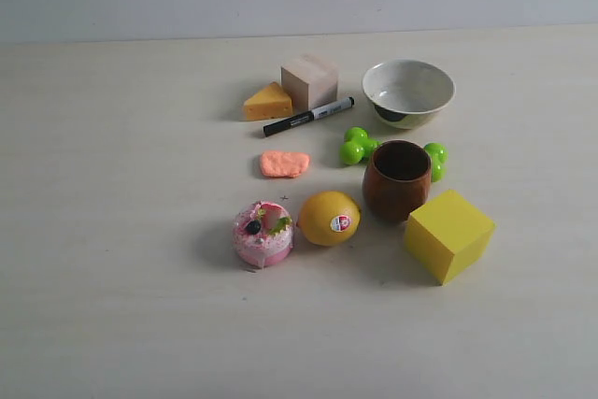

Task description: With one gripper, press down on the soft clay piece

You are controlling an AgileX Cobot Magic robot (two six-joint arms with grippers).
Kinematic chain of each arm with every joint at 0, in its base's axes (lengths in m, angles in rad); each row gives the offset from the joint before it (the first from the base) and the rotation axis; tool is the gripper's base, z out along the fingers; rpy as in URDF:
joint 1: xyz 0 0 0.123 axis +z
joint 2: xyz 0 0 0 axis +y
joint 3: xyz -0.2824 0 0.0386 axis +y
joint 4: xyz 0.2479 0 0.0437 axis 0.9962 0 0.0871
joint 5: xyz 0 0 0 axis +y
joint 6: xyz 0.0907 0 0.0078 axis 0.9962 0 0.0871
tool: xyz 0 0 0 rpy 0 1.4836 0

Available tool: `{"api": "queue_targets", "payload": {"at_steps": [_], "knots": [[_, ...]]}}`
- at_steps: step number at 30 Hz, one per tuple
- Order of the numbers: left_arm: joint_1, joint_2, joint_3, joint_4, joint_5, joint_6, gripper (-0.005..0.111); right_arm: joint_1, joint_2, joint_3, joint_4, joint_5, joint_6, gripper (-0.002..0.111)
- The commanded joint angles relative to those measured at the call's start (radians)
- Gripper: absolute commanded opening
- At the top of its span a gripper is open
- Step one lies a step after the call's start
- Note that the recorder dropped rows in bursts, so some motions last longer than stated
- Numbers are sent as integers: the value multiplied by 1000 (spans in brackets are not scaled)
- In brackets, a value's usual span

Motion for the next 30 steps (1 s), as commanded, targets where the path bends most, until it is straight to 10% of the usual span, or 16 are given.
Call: {"api": "queue_targets", "payload": {"at_steps": [1, 12, 30], "knots": [[-9, 148, -204, -13, 140, 21, 0, 4, -5, 4, 0, -4, -5, 0], [-171, 719, -655, -286, 567, 547, 0, 4, -5, 4, 0, -4, -5, 0], [-185, 874, -676, -499, 531, 533, 0, 4, -5, 4, 0, -4, -5, 0]]}}
